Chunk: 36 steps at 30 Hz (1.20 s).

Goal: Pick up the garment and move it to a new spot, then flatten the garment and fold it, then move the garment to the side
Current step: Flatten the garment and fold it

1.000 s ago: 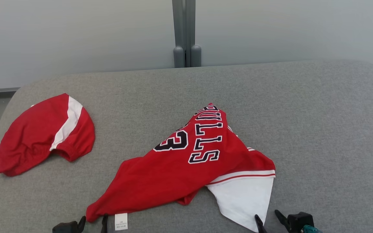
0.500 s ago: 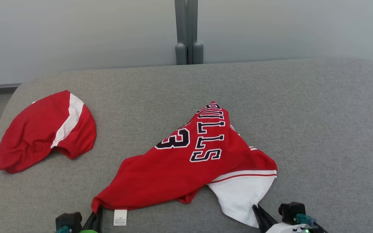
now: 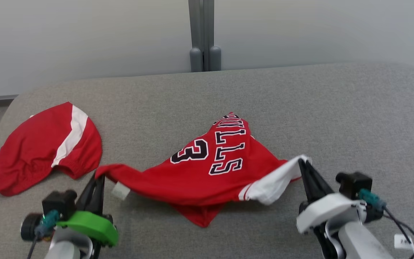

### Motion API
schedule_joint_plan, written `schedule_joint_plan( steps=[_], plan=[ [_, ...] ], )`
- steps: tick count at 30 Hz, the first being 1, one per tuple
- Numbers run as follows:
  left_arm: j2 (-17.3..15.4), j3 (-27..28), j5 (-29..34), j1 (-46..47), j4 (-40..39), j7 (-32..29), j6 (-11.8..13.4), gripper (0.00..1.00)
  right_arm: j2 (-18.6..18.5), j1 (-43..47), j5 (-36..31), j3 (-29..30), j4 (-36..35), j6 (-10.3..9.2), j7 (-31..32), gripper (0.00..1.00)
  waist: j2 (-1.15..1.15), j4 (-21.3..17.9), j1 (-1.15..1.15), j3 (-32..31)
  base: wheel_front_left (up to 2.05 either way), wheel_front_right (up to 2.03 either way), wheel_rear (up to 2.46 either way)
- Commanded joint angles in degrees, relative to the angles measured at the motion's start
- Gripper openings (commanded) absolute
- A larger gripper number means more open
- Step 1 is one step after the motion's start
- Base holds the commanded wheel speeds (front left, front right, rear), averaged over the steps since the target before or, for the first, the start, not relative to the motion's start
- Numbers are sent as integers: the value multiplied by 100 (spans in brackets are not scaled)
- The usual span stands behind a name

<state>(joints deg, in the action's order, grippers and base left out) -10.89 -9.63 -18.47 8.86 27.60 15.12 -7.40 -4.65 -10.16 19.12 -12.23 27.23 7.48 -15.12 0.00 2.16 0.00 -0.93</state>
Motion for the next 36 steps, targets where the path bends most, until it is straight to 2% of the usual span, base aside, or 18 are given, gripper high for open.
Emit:
schedule_joint_plan(
  steps=[1, 4, 11, 16, 21, 26, 30, 36],
  plan=[
    [-94, -86, -81, 360, -95, 4, -14, 0, -15, -337, 107, 37, -109, 3, -5, 0, 0, -82, 0, 96, 0, 0, 0],
    [-324, -374, -126, 1092, -147, -24, -14, 0, -149, -1035, 168, -71, -129, 3, -5, 0, 0, -176, 0, 353, 0, 0, 0],
    [-897, -944, -627, 3568, 62, -297, -13, 0, -264, -3549, 755, -157, 249, 2, 57, 0, 0, -381, 0, 1370, 0, 0, 0],
    [-1068, -1275, -1204, 5274, 506, -436, -13, 0, -439, -5278, 1031, -9, 796, 3, 230, 0, 0, -356, 0, 1910, 0, 0, 0],
    [-1153, -1808, -1520, 6793, 938, -496, -14, 0, -598, -6881, 1112, 100, 1517, 3, 310, 0, 0, -343, 0, 2259, 0, 0, 0],
    [-1193, -2080, -1953, 7892, 1563, -506, -13, 0, -582, -8071, 1034, -16, 2223, 3, 255, 0, 0, -466, 0, 2389, 0, 0, 0],
    [-1226, -2407, -2162, 8418, 1931, -477, -14, 0, -568, -8757, 968, -123, 2685, 3, 178, 0, 0, -581, 0, 2483, 0, 0, 0],
    [-1236, -2784, -2620, 8634, 2175, -237, -14, 0, -506, -9035, 1050, -486, 3030, 3, 78, 0, 0, -683, 0, 2651, 0, 0, 0]
  ],
)
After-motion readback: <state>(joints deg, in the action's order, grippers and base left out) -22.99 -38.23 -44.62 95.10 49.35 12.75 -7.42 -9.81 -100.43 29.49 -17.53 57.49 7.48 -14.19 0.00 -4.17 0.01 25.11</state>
